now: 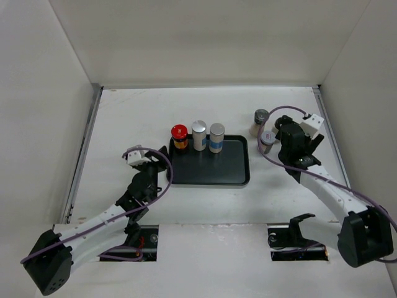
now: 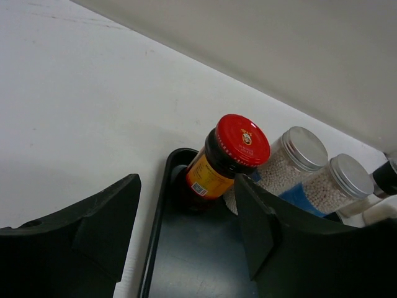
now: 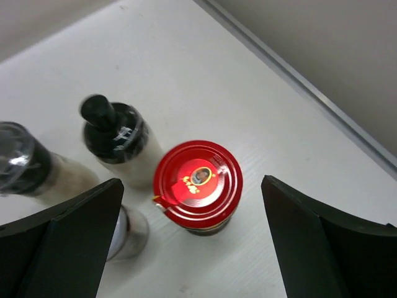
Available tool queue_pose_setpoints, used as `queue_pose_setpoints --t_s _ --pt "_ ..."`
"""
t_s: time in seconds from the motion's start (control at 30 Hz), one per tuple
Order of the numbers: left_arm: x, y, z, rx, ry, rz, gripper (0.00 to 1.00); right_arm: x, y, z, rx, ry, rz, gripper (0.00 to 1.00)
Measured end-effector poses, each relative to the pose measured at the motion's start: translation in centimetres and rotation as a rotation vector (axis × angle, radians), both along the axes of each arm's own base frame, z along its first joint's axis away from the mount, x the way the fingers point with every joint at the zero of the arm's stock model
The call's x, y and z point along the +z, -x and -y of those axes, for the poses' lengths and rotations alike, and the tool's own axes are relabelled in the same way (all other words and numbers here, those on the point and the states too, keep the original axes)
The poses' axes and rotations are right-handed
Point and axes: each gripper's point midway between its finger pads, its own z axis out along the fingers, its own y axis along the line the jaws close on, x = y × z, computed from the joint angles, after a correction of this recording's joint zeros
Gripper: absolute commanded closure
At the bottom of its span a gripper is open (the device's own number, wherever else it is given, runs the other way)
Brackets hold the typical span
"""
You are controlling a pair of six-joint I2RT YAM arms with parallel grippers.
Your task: Organize the condiment bottles
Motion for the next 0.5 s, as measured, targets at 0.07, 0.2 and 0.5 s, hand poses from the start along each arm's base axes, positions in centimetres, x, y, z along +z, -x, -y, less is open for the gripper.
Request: queue_pose_setpoints --t_s 0.07,0.2,0.5 --pt "-0.1 0.1 0.3 -0.013 0.008 0.001 0.39 -1.6 0.0 0.6 -0.011 0.013 -0.063 0.0" --pt "-0.1 0.2 0.3 -0.021 0.023 0.004 0.39 -4.2 -0.3 0.8 0.004 0.016 -0.163 0.0" --pt "-0.4 0.2 0.7 -0.035 0.026 -0.003 0.39 -8.0 -2.1 1.5 0.017 -0.045 -0.258 0.08"
